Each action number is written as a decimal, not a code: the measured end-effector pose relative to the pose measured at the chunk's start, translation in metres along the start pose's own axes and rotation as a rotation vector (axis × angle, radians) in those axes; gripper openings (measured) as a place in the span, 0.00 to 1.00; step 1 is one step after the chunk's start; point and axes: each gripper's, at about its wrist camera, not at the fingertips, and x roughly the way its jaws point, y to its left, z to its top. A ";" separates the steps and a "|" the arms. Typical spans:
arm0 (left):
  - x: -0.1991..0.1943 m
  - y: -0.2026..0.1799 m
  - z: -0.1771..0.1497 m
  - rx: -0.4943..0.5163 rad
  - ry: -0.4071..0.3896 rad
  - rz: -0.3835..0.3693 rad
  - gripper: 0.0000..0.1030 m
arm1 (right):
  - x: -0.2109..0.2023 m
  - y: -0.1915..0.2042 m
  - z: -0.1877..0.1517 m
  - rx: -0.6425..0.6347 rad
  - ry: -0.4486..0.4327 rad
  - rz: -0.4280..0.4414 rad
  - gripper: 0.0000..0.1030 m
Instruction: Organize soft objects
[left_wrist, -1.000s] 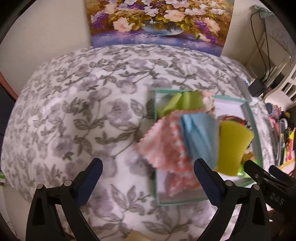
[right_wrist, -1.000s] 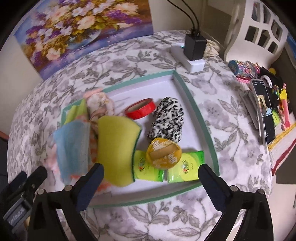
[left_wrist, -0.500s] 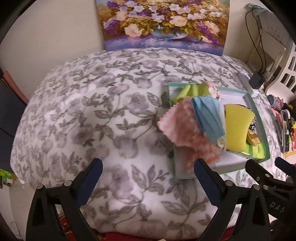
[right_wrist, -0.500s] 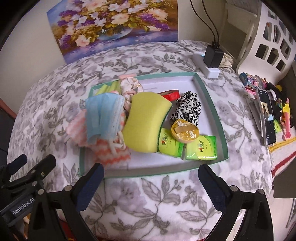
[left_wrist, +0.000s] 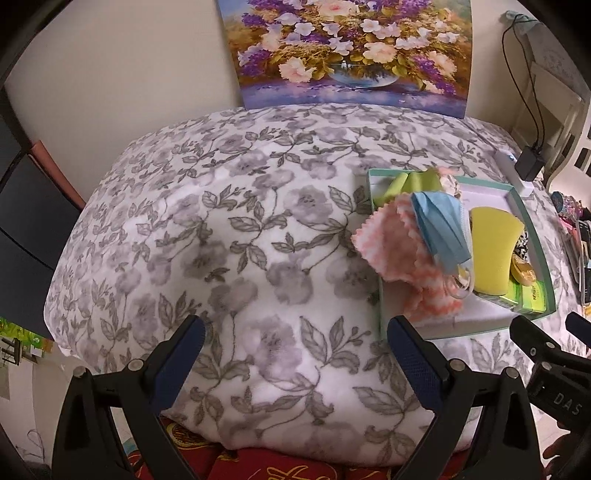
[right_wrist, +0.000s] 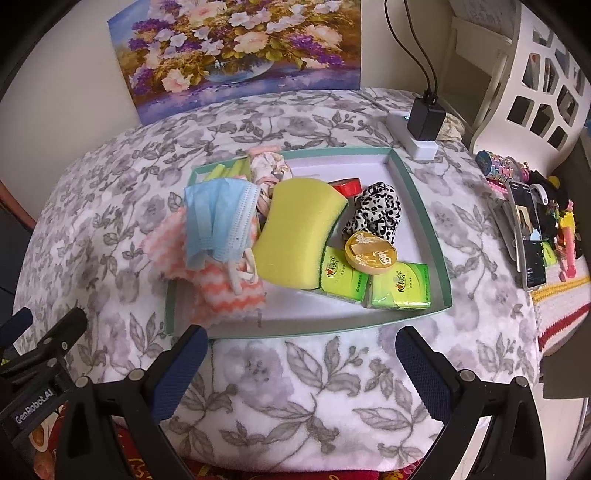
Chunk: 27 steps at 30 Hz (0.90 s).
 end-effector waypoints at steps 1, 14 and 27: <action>0.000 0.000 0.000 -0.002 0.001 0.003 0.96 | 0.000 0.000 0.000 0.001 -0.001 0.003 1.00; 0.003 0.007 0.002 -0.047 0.027 0.084 0.96 | -0.006 0.004 -0.001 -0.036 -0.030 0.069 1.00; 0.001 0.007 -0.002 -0.037 0.020 0.057 0.96 | -0.009 0.000 -0.003 -0.033 -0.044 0.060 1.00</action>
